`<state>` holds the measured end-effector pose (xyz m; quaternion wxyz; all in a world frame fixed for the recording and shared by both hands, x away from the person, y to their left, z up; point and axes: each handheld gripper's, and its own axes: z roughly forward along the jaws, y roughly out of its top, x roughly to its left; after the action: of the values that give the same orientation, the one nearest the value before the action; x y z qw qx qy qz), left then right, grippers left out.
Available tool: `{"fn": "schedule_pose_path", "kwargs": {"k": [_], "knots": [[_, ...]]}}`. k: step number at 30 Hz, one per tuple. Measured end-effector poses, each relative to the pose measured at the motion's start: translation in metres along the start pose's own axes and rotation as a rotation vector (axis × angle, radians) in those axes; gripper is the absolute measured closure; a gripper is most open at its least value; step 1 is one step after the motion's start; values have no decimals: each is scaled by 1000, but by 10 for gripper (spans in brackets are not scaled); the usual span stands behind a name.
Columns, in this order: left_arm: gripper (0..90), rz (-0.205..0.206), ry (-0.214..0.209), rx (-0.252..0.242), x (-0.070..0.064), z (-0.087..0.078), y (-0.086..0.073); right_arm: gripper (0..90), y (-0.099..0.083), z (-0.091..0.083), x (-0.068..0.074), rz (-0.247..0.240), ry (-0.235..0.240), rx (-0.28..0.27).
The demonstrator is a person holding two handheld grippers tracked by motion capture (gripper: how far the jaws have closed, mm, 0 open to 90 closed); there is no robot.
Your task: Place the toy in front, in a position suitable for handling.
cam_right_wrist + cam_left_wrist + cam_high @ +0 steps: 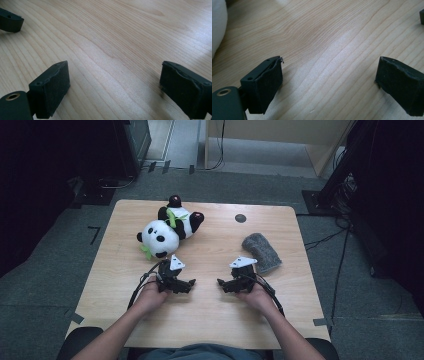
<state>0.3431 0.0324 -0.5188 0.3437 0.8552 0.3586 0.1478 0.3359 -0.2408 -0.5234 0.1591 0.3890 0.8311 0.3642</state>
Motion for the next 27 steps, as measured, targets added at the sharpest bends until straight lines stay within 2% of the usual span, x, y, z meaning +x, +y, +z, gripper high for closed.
{"fn": "schedule_pose_path", "kwargs": {"k": [6,14,17,21,24,27], "knots": [[68,-29,27,0,-3,0,0,79,1,1,3,17,-16,3],[77,-19,19,1,-1,-1,-1,69,1,2,5,30,-28,5],[147,-4,2,-6,0,-4,-1,69,1,1,5,30,-28,5],[160,2,-10,1,0,-5,0,69,1,1,5,30,-27,6],[161,5,-36,17,3,-6,4,70,0,1,5,27,-25,6],[167,-5,-48,8,7,-9,7,70,0,1,5,27,-25,6]]}}
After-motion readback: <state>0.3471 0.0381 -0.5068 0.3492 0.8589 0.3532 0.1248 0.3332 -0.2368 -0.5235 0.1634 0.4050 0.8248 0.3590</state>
